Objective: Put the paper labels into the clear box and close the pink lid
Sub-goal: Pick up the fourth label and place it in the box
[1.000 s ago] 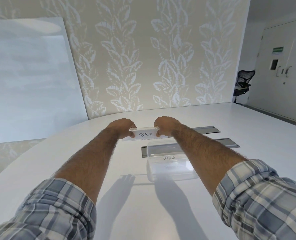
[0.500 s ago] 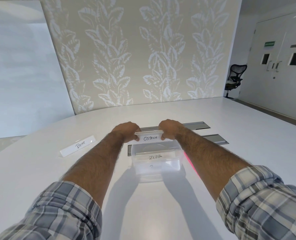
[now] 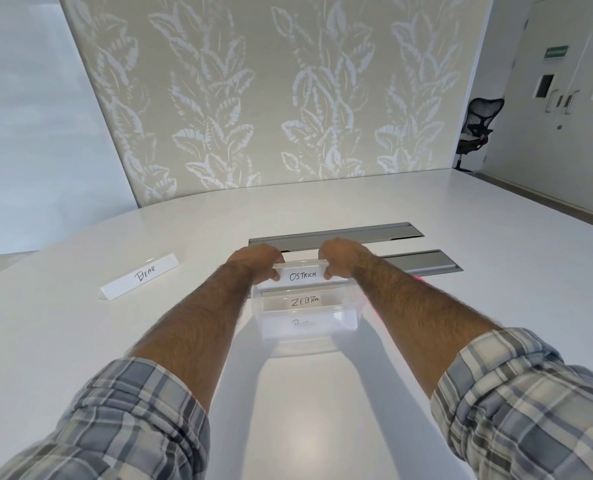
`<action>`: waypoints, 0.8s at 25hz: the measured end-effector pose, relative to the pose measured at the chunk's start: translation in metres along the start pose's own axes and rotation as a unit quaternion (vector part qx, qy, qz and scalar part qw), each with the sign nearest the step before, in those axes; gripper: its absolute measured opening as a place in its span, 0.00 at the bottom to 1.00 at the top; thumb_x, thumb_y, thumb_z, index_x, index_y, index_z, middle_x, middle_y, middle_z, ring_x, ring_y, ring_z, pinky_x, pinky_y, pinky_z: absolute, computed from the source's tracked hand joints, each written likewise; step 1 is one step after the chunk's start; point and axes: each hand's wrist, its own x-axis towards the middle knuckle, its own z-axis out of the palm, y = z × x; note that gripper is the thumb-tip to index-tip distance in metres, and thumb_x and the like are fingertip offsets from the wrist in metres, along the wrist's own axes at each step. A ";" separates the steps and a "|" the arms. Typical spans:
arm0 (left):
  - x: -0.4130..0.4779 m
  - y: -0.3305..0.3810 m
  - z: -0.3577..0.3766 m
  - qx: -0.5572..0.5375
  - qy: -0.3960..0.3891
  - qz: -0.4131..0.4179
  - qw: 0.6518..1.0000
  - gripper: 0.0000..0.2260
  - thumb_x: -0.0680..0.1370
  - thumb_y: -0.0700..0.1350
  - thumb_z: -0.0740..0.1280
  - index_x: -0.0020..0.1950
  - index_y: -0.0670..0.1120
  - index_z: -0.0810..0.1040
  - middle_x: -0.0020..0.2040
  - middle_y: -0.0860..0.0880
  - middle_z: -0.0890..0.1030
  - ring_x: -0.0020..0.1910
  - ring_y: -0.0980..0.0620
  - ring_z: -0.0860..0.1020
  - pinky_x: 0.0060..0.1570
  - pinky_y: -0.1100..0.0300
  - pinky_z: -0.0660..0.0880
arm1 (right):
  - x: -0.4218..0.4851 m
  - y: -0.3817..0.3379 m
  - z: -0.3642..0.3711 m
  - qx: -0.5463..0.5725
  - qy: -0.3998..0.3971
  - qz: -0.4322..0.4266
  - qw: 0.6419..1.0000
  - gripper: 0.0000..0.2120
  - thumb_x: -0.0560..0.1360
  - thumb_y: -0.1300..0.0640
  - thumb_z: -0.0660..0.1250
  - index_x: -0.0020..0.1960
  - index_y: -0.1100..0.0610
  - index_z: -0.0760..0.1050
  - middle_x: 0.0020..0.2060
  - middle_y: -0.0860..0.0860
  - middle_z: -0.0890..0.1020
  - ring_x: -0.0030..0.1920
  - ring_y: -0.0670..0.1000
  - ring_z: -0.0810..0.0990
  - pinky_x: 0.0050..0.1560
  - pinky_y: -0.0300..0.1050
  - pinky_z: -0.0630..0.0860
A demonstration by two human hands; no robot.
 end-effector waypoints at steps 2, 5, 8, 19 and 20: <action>0.006 -0.001 0.008 0.007 -0.010 -0.003 1.000 0.22 0.76 0.48 0.72 0.70 0.54 0.75 0.68 0.51 0.77 0.65 0.45 0.77 0.61 0.50 0.73 | 0.005 0.002 0.006 -0.003 -0.007 -0.003 1.000 0.26 0.71 0.56 0.75 0.67 0.55 0.73 0.65 0.54 0.77 0.64 0.56 0.76 0.60 0.50 0.74; 0.014 0.001 0.020 0.019 -0.022 -0.005 1.000 0.21 0.76 0.47 0.72 0.69 0.55 0.75 0.66 0.51 0.78 0.62 0.45 0.78 0.53 0.54 0.72 | 0.010 0.003 0.014 -0.024 -0.021 -0.008 0.999 0.26 0.71 0.55 0.75 0.67 0.55 0.73 0.64 0.53 0.77 0.63 0.57 0.77 0.58 0.50 0.74; 0.019 0.004 0.028 0.031 -0.038 -0.004 0.999 0.21 0.76 0.47 0.72 0.68 0.55 0.75 0.65 0.52 0.78 0.62 0.45 0.78 0.48 0.55 0.68 | 0.012 0.004 0.023 -0.048 -0.031 -0.014 0.998 0.25 0.71 0.54 0.75 0.67 0.55 0.73 0.63 0.53 0.77 0.63 0.57 0.77 0.59 0.52 0.75; 0.025 0.011 0.047 0.048 -0.058 -0.003 0.997 0.22 0.77 0.47 0.71 0.70 0.53 0.74 0.67 0.51 0.77 0.64 0.45 0.77 0.49 0.55 0.68 | 0.013 0.005 0.039 -0.054 -0.067 -0.021 0.996 0.27 0.72 0.55 0.74 0.69 0.58 0.72 0.64 0.55 0.77 0.62 0.57 0.77 0.60 0.52 0.76; 0.025 0.011 0.048 0.049 -0.061 -0.002 0.997 0.22 0.77 0.46 0.71 0.70 0.53 0.74 0.67 0.51 0.77 0.64 0.45 0.77 0.49 0.55 0.68 | 0.013 0.005 0.041 -0.057 -0.070 -0.021 0.996 0.27 0.72 0.54 0.74 0.69 0.58 0.72 0.64 0.55 0.78 0.62 0.57 0.77 0.60 0.52 0.76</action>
